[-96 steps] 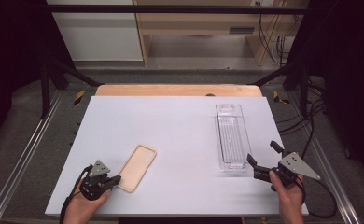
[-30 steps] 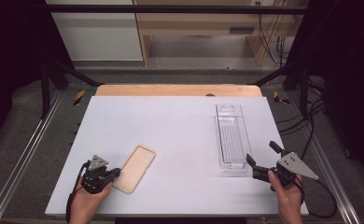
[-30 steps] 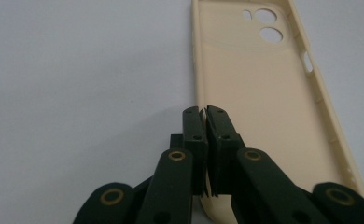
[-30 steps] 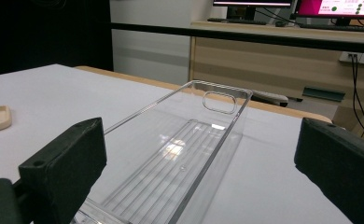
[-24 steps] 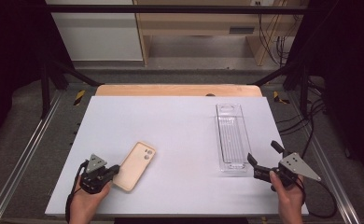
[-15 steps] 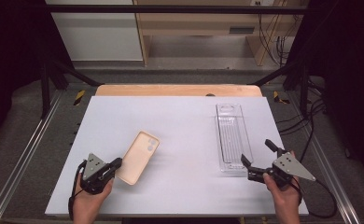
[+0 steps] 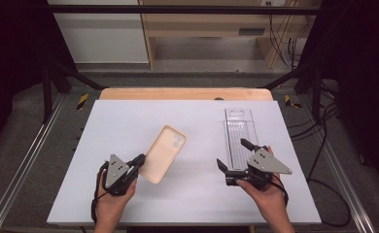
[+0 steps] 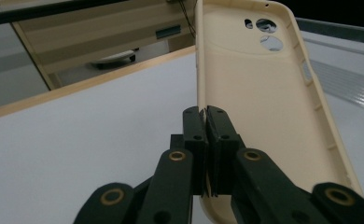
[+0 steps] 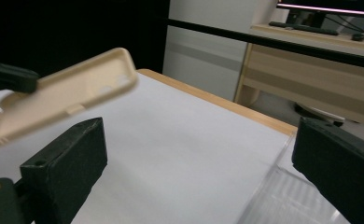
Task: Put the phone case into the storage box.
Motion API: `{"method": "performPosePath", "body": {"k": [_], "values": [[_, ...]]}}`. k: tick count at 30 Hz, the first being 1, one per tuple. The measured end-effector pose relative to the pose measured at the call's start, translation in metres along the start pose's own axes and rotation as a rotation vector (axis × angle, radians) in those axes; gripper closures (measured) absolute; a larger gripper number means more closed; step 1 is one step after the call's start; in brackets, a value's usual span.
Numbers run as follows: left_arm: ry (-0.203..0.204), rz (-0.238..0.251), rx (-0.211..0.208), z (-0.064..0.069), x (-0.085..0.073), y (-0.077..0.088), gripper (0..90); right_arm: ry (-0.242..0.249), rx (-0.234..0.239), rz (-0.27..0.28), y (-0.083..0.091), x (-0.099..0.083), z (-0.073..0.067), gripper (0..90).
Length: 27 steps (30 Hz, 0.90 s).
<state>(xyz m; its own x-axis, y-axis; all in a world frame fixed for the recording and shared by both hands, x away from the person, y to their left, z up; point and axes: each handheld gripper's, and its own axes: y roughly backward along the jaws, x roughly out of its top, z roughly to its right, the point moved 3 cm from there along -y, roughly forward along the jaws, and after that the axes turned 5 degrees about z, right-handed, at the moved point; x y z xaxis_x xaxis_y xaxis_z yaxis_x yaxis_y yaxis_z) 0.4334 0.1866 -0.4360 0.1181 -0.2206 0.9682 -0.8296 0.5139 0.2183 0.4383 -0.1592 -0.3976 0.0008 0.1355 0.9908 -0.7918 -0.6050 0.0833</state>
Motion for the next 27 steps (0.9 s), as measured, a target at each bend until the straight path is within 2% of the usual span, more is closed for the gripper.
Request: {"method": "performPosePath", "body": {"k": [4,6,8,9,10,11,12,13,14,15,16,18,20,22,24,25,27], "values": [[-0.012,0.028,-0.003,0.008,0.010,-0.020,87.4,-0.032,0.013,-0.020,-0.019,0.018,0.001,4.4],[-0.018,0.038,-0.005,0.012,0.010,-0.026,87.4,-0.028,0.016,-0.031,-0.029,0.028,0.002,5.0],[-0.028,0.036,-0.009,0.016,0.005,-0.027,87.4,-0.049,0.022,-0.073,-0.043,0.034,0.003,5.2],[-0.040,0.031,-0.008,0.018,0.003,-0.026,87.4,-0.049,0.022,-0.073,-0.043,0.034,0.003,5.2],[-0.058,0.038,-0.004,0.019,0.002,-0.025,87.4,-0.073,0.029,-0.088,-0.048,0.031,0.003,5.8],[-0.046,0.030,-0.003,0.022,-0.001,-0.023,87.4,-0.073,0.029,-0.088,-0.048,0.031,0.003,5.8],[-0.039,0.034,-0.003,0.023,-0.002,-0.021,87.4,-0.114,0.038,-0.085,-0.050,0.024,0.001,7.0],[-0.033,0.038,-0.001,0.025,-0.002,-0.019,87.4,-0.114,0.038,-0.085,-0.050,0.024,0.001,7.0],[-0.030,0.045,-0.001,0.027,-0.002,-0.018,87.4,-0.136,0.067,-0.112,-0.054,0.015,-0.003,7.9],[-0.036,0.048,0.000,0.029,-0.002,-0.017,87.4,-0.136,0.067,-0.112,-0.054,0.015,-0.003,7.9],[-0.059,0.061,0.002,0.030,0.000,-0.018,87.4,-0.140,0.080,-0.127,-0.053,0.012,-0.007,9.1],[-0.079,0.057,0.001,0.035,0.000,-0.016,87.4,-0.149,0.081,-0.117,-0.053,0.011,-0.008,11.4],[-0.099,0.070,0.003,0.038,0.002,-0.015,87.4,-0.171,0.113,-0.119,-0.054,0.007,-0.012,13.2],[-0.108,0.082,0.005,0.039,0.003,-0.012,87.4,-0.169,0.119,-0.135,-0.056,0.004,-0.013,20.5],[-0.106,0.089,0.002,0.040,0.004,-0.011,87.4,-0.176,0.124,-0.136,-0.056,0.003,-0.013,23.8],[-0.105,0.093,-0.001,0.040,0.004,-0.010,87.4,-0.190,0.146,-0.148,-0.057,0.003,-0.015,28.9],[-0.110,0.095,-0.006,0.042,0.004,-0.010,87.4,-0.200,0.151,-0.151,-0.057,0.003,-0.015,30.9]]}}
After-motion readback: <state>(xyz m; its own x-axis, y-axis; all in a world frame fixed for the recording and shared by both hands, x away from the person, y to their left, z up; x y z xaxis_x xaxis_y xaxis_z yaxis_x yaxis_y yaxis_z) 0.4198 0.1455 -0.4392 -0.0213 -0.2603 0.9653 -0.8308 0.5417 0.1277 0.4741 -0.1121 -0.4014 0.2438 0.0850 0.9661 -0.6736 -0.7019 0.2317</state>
